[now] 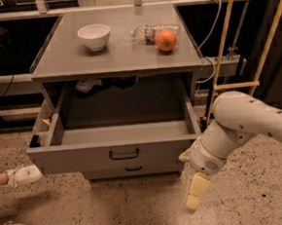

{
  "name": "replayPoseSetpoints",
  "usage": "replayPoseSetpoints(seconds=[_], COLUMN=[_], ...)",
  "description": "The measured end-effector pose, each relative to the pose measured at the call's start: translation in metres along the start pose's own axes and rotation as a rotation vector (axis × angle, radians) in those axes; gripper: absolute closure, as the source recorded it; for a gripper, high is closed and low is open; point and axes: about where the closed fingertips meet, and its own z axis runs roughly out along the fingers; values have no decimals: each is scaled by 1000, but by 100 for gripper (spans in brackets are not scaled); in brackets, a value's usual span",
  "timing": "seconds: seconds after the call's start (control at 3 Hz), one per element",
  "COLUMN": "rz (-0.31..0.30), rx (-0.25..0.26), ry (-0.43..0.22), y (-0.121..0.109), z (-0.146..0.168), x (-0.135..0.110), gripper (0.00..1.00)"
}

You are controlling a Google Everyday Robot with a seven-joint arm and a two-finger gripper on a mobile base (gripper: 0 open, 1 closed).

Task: Close top drawer

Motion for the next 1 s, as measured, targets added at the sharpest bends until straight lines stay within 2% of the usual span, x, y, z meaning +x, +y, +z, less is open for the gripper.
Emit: replayPoseSetpoints(seconds=[0.33,0.67,1.0], rz=[109,175,227], rx=[113,188,235], ry=[-44,-68,-88], y=[-40,-64,-96], z=[2,-1,5], x=[-8,-17,-36], gripper=[0,0,0])
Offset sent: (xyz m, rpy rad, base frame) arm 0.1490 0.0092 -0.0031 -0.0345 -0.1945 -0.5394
